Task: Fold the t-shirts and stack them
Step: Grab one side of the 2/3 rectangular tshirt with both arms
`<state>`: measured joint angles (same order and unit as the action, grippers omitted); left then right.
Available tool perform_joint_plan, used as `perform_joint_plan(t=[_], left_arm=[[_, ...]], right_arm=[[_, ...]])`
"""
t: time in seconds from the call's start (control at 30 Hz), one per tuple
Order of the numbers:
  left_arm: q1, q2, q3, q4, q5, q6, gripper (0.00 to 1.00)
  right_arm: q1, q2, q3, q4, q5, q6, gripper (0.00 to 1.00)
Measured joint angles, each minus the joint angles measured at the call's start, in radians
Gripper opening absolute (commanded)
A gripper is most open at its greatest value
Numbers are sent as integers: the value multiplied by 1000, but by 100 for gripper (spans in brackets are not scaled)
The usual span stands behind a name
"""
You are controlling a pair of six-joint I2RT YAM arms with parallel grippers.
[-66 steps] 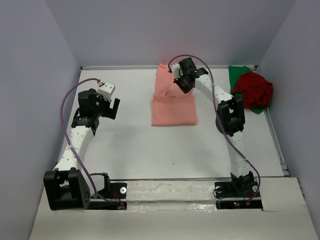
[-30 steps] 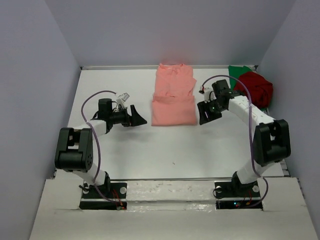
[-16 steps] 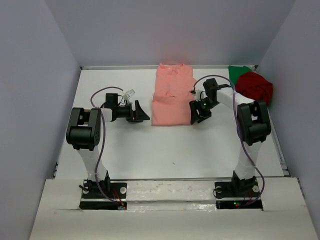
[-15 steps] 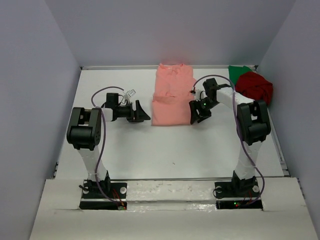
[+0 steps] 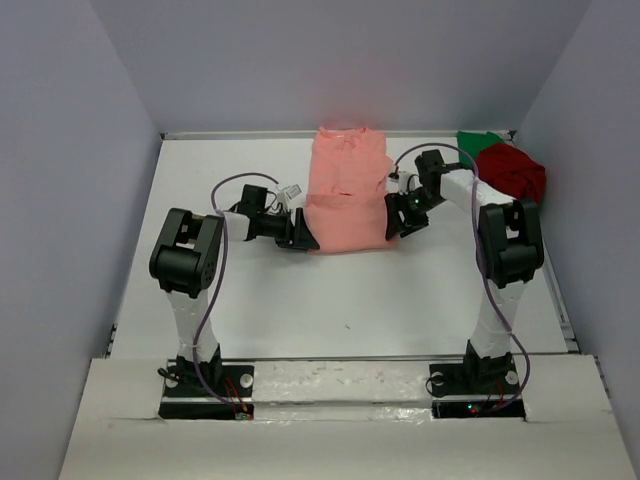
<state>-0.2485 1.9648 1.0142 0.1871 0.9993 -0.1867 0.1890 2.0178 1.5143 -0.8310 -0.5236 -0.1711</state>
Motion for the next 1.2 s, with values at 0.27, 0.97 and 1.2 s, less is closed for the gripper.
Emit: perform_joint_plan(t=[0.27,0.97,1.2], left_arm=[[-9,-72,2,-142,-182,60,63],[-100,-124,17,-221,-339,142,68],[-148,-124,13,-212,-351,145,61]], right_arm=[[-28,-3,0,0,-1,-20,65],[-45,-24,-6,2,-12,-42,66],[-49,-24,-6,2,-12,-51,66]])
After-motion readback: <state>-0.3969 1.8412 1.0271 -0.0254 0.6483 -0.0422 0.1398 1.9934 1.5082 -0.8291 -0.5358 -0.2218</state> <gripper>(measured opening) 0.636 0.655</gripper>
